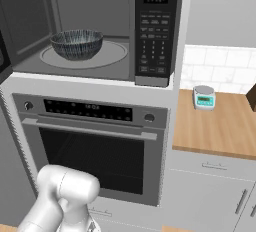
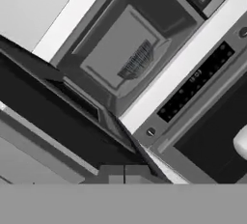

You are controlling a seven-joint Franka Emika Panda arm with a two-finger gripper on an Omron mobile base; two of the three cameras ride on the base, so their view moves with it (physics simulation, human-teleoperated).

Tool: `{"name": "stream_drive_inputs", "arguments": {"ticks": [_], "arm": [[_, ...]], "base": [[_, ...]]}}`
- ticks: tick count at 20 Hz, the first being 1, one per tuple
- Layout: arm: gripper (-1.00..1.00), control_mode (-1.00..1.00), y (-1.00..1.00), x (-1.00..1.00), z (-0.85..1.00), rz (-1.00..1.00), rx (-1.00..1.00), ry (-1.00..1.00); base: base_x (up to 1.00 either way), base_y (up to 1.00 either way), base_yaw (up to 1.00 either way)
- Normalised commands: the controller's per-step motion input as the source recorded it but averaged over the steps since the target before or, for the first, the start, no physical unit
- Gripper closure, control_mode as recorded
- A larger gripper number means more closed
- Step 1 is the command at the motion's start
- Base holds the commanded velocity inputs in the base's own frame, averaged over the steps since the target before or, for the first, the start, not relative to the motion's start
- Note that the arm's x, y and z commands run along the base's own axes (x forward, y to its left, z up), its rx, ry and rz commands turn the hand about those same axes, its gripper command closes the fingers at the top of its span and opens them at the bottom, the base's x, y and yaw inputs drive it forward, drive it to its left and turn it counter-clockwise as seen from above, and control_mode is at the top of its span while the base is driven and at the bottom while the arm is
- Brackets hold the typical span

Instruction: Open the microwave, place the bowl with waffle inside the microwave, then close the microwave door and turn it on.

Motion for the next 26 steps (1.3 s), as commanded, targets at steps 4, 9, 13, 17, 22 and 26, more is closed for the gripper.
{"name": "stream_drive_inputs", "arguments": {"ticks": [4,9,13,17,22,26], "arm": [[1.00,-1.00,0.60,0.07,-0.27,-0.05,-0.32,0.00],[1.00,-1.00,0.77,0.29,-0.40,-0.06,-0.33,0.00],[1.00,-1.00,0.79,0.47,-0.51,-0.05,-0.32,0.00],[1.00,-1.00,0.69,0.94,-0.59,-0.09,-0.30,0.04],[1.00,-1.00,0.43,1.00,-0.49,-0.16,-0.27,0.00],[1.00,-1.00,0.07,1.00,-0.39,-0.18,-0.17,0.00]], "base": [[0.00,0.00,0.00],[0.00,0.00,0.00],[0.00,0.00,0.00],[0.00,0.00,0.00],[0.00,0.00,0.00],[0.00,0.00,0.00]]}}
